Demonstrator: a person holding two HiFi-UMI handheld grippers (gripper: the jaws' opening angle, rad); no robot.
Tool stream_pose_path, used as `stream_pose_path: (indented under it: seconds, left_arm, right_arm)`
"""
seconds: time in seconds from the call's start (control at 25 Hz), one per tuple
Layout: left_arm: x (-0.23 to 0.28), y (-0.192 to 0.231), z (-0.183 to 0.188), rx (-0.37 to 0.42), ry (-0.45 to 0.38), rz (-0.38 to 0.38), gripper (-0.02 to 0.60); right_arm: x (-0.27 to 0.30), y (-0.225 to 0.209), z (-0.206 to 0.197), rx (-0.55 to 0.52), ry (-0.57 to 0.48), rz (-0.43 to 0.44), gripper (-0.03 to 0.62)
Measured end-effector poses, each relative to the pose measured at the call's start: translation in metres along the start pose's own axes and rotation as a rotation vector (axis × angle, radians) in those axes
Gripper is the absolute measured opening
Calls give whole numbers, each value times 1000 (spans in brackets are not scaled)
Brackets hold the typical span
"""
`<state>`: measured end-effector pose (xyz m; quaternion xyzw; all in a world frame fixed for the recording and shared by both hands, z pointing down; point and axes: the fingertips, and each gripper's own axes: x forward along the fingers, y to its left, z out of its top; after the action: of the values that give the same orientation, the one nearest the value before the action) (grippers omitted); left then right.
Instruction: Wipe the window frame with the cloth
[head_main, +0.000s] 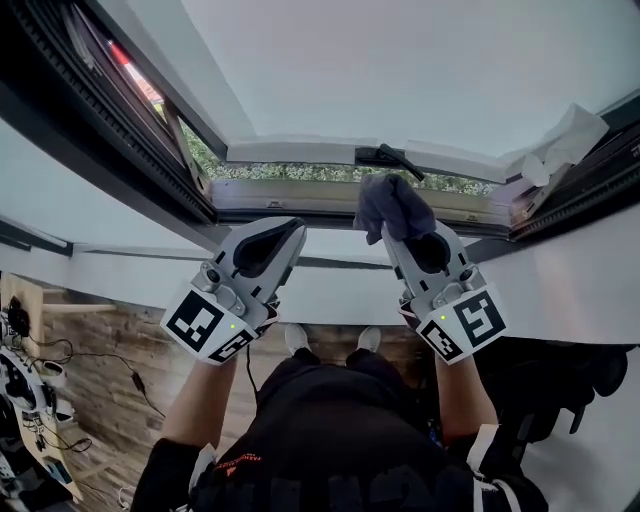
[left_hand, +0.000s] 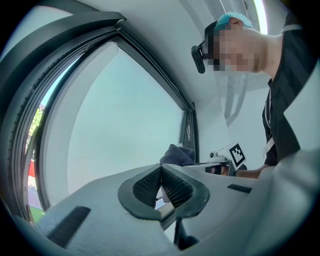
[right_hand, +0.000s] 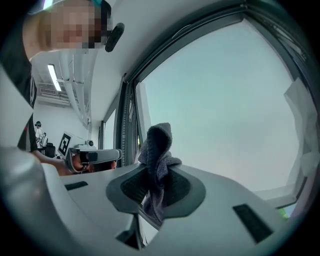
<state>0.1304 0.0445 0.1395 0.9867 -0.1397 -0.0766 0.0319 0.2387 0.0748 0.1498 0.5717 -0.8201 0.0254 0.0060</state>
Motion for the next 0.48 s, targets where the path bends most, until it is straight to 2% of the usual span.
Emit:
stream_pose_path:
  seconds: [0.48]
  left_arm:
    - [35, -20, -5, -18, 11, -58, 20]
  right_arm:
    - [-26, -21, 9, 21, -18, -40, 55]
